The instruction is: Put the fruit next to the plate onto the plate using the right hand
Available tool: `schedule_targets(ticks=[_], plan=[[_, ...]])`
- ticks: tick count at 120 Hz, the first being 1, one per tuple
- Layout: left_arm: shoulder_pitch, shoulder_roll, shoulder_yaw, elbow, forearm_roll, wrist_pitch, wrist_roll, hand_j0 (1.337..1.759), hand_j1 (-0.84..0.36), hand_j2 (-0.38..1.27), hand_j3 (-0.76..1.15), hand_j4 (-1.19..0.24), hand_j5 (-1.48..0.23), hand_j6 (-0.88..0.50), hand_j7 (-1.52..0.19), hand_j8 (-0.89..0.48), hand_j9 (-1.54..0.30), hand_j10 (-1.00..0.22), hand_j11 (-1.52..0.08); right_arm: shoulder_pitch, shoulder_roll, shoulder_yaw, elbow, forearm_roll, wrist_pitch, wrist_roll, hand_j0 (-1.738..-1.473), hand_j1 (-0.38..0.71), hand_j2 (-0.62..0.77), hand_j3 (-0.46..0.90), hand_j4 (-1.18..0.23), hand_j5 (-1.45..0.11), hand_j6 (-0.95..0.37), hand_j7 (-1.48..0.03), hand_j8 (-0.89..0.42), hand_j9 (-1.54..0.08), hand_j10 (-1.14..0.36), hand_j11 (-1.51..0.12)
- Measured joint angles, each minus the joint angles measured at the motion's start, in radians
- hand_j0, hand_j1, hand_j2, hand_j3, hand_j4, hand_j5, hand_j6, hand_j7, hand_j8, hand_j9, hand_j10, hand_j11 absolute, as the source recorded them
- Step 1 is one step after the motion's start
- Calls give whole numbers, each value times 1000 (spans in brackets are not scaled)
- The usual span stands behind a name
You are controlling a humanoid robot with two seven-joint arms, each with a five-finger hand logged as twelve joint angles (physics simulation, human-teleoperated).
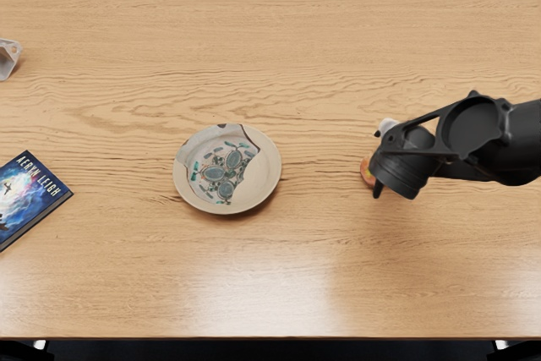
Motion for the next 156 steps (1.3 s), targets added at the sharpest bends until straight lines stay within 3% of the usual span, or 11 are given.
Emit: schedule_targets(ticks=[8, 26, 36, 50, 59, 68, 82, 98, 117, 133, 156], plan=[[0, 0, 0, 0, 0, 0, 0, 1658, 349, 0, 0, 0, 0, 0, 0, 0, 0, 0, 0, -11, 1, 6, -5, -2, 0, 0, -1658, -110, -39, 0, -200, -260, -201, -259, -200, -260, -200, -260], [0, 0, 0, 0, 0, 0, 0, 1658, 349, 0, 0, 0, 0, 0, 0, 0, 0, 0, 0, -20, 0, 37, -22, -18, 0, 0, -1658, 105, -47, 0, -393, -514, -395, -512, -393, -513, -393, -513], [0, 0, 0, 0, 0, 0, 0, 1658, 349, 0, 0, 0, 0, 0, 0, 0, 0, 0, 0, -23, 1, 48, -24, -23, 0, 0, -1657, 176, 53, 0, -492, -638, -492, -638, -338, -640, -413, -642], [0, 0, 0, 0, 0, 0, 0, 1658, 349, 0, 0, 0, 0, 0, 0, 0, 0, 0, 0, -65, -13, 116, -25, -40, -4, -4, -1650, 245, 176, -3, -709, -790, -461, -854, -279, -816, -401, -838], [0, 0, 0, 0, 0, 0, 0, 1658, 349, 0, 0, 0, 0, 0, 0, 0, 0, 0, 0, -78, -35, 144, -26, -35, -2, -5, -1647, 279, 283, 0, -754, -909, -455, -940, -263, -915, -373, -939], [0, 0, 0, 0, 0, 0, 0, 1658, 349, 0, 0, 0, 0, 0, 0, 0, 0, 0, 0, -85, -84, 194, -26, -42, 0, -7, -1643, 276, 276, 0, -776, -1006, -439, -1000, -236, -997, -357, -1016], [0, 0, 0, 0, 0, 0, 0, 1658, 349, 0, 0, 0, 0, 0, 0, 0, 0, 0, 0, -141, -250, 417, -27, -63, 26, -6, -1641, 292, 264, -1, -811, -1079, -475, -1059, -239, -1065, -354, -1085], [0, 0, 0, 0, 0, 0, 0, 1658, 349, 0, 0, 0, 0, 0, 0, 0, 0, 0, 0, -373, -394, 896, -48, -73, 354, -5, -1639, 276, 163, -1, -860, -1068, -569, -1095, -272, -1092, -373, -1129], [0, 0, 0, 0, 0, 0, 0, 1658, 349, 0, 0, 0, 0, 0, 0, 0, 0, 0, 0, -521, -227, 1175, -158, -85, 597, -2, -1637, 244, 106, -2, -875, -1084, -627, -1116, -335, -1113, -409, -1151], [0, 0, 0, 0, 0, 0, 0, 1658, 349, 0, 0, 0, 0, 0, 0, 0, 0, 0, 0, -553, -48, 1227, -255, -136, 654, -1, -1639, 245, 136, 0, -870, -1114, -636, -1125, -364, -1123, -412, -1173], [0, 0, 0, 0, 0, 0, 0, 1658, 349, 0, 0, 0, 0, 0, 0, 0, 0, 0, 0, -579, 81, 1237, -302, -180, 675, 0, -1642, 258, 148, 0, -852, -1166, -617, -1131, -342, -1143, -395, -1190]])
